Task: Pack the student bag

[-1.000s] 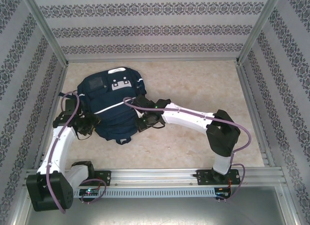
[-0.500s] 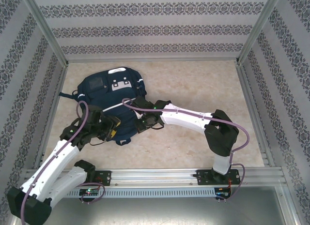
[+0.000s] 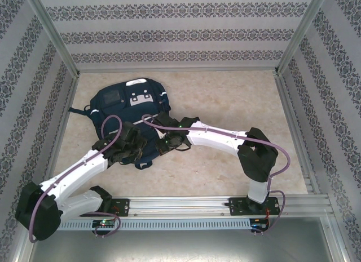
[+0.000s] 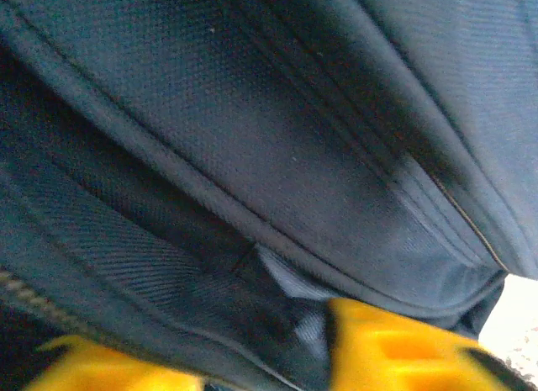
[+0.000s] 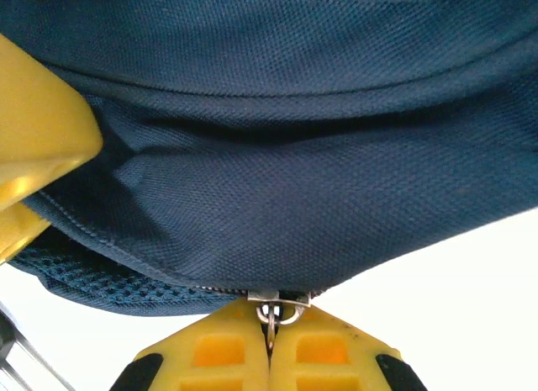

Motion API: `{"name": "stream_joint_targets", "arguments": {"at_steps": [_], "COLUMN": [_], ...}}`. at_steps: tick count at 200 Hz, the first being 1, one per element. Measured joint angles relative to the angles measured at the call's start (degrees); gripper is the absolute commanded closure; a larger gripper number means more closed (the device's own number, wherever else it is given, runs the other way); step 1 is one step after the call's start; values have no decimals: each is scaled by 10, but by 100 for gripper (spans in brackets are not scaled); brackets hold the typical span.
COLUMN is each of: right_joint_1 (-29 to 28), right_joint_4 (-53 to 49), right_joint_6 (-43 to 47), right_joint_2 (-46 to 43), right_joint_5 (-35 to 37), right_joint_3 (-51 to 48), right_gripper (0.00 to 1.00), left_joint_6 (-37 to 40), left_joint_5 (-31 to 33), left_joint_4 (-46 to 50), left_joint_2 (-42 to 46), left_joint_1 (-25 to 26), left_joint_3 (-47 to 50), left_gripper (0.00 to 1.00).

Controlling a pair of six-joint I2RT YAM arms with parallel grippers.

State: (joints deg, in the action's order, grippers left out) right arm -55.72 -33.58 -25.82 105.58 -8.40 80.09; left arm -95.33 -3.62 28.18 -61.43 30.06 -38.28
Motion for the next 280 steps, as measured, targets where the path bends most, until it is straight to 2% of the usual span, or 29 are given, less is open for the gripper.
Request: {"name": "stream_joint_targets", "arguments": {"at_steps": [9, 38, 67, 113, 162, 235, 280], "right_joint_1": [-1, -2, 5, 65, 99, 160, 177], "right_joint_4": [0, 2, 9, 13, 26, 5, -20], "right_joint_6": [-2, -1, 8, 49, 99, 154, 158], "right_joint_2": [0, 0, 0, 0, 33, 168, 207], "right_joint_5": [0, 3, 9, 17, 33, 2, -68], "right_joint_3": [0, 0, 0, 0, 11, 180, 240], "right_gripper": [100, 100, 100, 100, 100, 100, 100], "left_joint_6": [-2, 1, 6, 8, 49, 126, 167], "left_joint_5": [2, 14, 35, 59, 57, 54, 55], "left_joint_4": [1, 20, 71, 131, 155, 176, 196], "left_joint_2": [-9, -3, 58, 155, 178, 178, 183], "left_joint_1": [0, 3, 3, 3, -1, -16, -36], "left_joint_3": [0, -6, -9, -8, -10, -55, -73], "left_gripper": [100, 100, 100, 100, 100, 100, 100]}}
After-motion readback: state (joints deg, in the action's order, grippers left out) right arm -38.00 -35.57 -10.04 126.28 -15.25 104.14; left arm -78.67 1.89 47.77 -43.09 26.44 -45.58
